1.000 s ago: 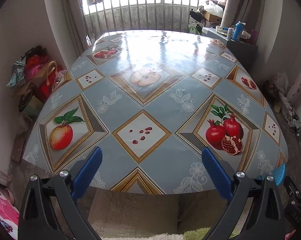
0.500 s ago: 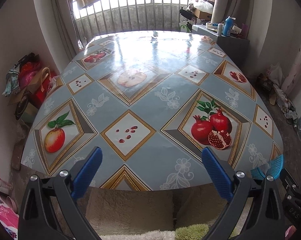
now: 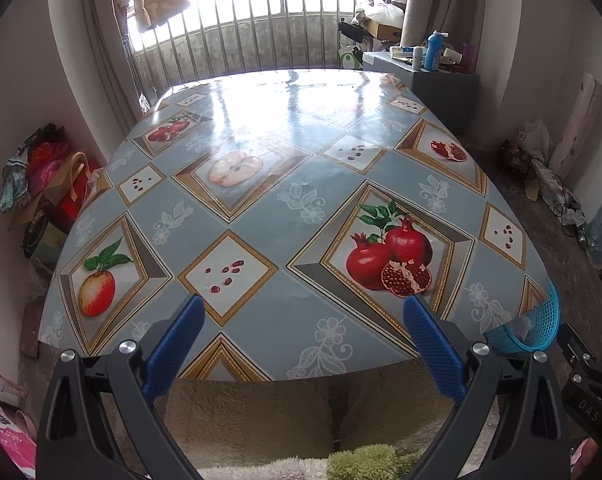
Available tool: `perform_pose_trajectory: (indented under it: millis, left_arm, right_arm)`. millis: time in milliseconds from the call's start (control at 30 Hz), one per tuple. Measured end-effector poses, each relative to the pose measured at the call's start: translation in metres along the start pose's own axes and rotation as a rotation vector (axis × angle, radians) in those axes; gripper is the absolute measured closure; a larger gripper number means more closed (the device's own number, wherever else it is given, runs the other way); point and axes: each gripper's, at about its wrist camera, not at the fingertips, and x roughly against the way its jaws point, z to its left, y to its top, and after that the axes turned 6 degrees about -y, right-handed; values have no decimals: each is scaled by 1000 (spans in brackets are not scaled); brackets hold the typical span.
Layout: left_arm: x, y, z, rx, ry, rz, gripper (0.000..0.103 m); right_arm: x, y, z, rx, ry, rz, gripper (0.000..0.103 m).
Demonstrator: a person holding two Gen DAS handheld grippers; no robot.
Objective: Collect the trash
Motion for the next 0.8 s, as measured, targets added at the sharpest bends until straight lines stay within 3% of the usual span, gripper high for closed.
perform_pose_trajectory:
  millis: [800]
  left_arm:
    - [5,2,-1,1,-2,-10,6]
  right_arm:
    - [8,0,2,-2,-2,-19,8]
